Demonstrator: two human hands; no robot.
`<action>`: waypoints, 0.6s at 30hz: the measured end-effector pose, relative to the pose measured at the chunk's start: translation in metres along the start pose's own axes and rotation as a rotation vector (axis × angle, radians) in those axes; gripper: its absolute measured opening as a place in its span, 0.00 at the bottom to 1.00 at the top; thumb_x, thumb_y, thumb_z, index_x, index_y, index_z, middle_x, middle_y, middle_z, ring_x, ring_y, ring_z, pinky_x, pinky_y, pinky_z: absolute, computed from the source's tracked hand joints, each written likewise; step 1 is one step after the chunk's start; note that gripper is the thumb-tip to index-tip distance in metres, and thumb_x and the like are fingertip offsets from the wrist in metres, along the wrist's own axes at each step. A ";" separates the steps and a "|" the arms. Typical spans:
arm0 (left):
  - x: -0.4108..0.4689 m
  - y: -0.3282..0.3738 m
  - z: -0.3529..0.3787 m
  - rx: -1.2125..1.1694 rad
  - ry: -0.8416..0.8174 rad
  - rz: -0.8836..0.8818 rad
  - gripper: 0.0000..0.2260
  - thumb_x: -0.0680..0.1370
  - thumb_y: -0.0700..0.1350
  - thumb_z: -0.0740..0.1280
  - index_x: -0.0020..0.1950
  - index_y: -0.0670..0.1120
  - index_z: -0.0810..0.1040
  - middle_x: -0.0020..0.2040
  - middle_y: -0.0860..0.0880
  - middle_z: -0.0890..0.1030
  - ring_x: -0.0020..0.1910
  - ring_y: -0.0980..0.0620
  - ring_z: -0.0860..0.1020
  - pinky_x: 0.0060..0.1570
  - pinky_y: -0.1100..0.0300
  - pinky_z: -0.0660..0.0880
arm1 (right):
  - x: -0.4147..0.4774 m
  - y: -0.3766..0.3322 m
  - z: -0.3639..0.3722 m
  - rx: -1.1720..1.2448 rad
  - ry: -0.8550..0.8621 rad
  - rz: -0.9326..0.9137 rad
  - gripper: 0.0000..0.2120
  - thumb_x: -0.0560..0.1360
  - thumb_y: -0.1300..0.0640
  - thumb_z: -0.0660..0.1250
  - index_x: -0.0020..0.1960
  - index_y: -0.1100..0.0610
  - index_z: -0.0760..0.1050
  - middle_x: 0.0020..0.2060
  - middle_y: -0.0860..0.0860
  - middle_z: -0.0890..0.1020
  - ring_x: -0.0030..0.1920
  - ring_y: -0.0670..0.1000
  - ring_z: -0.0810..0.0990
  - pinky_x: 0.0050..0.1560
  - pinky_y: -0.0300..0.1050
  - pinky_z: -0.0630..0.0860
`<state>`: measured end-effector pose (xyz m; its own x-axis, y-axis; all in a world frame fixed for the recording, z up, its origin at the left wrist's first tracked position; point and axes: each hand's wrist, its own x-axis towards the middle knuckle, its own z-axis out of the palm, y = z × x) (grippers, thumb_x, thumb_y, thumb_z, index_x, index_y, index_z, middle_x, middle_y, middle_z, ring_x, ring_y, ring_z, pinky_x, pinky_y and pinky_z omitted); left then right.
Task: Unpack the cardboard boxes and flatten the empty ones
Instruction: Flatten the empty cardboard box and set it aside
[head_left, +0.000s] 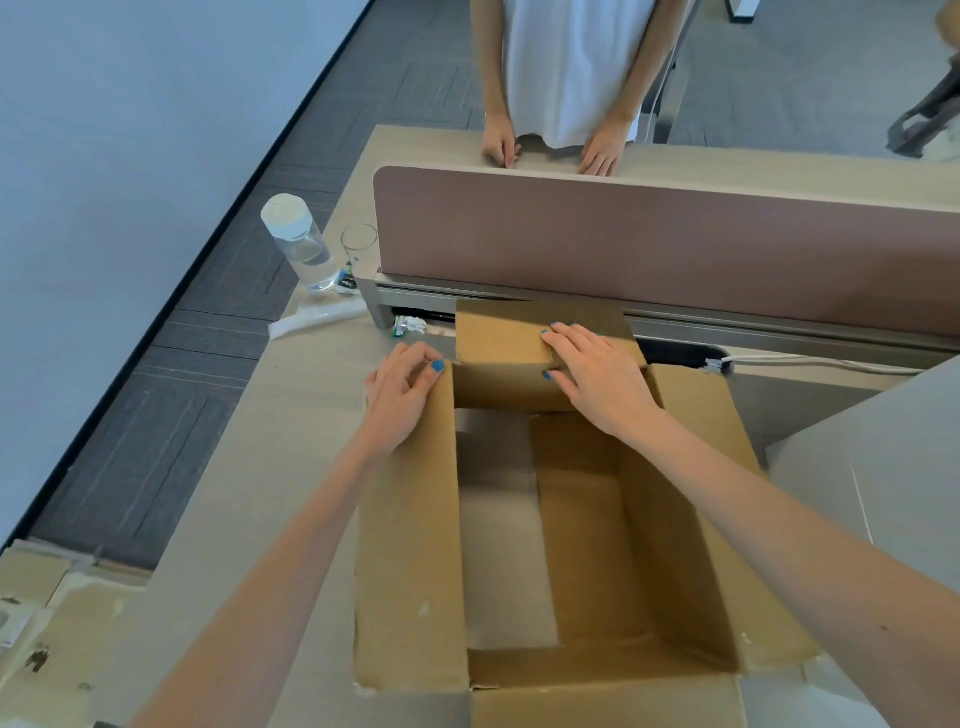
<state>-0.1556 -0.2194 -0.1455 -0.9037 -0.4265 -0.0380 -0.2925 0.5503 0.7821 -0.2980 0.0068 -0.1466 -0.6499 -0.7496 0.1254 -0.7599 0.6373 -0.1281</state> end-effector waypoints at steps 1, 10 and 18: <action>0.000 0.007 -0.004 -0.050 0.029 -0.002 0.10 0.84 0.45 0.58 0.50 0.60 0.72 0.50 0.58 0.74 0.54 0.61 0.71 0.68 0.41 0.64 | 0.002 -0.001 -0.004 -0.011 0.008 -0.007 0.23 0.80 0.51 0.63 0.73 0.56 0.66 0.71 0.53 0.70 0.71 0.53 0.69 0.67 0.50 0.69; 0.004 0.069 -0.045 -0.219 0.211 0.110 0.05 0.81 0.49 0.66 0.53 0.56 0.71 0.51 0.58 0.76 0.55 0.56 0.75 0.62 0.47 0.71 | 0.001 -0.022 -0.048 -0.094 0.170 -0.047 0.08 0.80 0.55 0.63 0.57 0.56 0.75 0.40 0.50 0.84 0.33 0.55 0.82 0.30 0.42 0.65; 0.002 0.116 -0.074 -0.191 0.142 0.212 0.16 0.78 0.38 0.70 0.61 0.46 0.67 0.50 0.65 0.72 0.52 0.61 0.74 0.52 0.72 0.71 | -0.016 -0.029 -0.106 0.188 0.163 0.060 0.13 0.82 0.53 0.58 0.62 0.50 0.77 0.42 0.49 0.84 0.40 0.53 0.81 0.37 0.45 0.74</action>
<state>-0.1682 -0.2100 -0.0089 -0.8815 -0.4202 0.2155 -0.0261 0.4990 0.8662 -0.2673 0.0189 -0.0408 -0.6994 -0.6630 0.2671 -0.7134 0.6240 -0.3190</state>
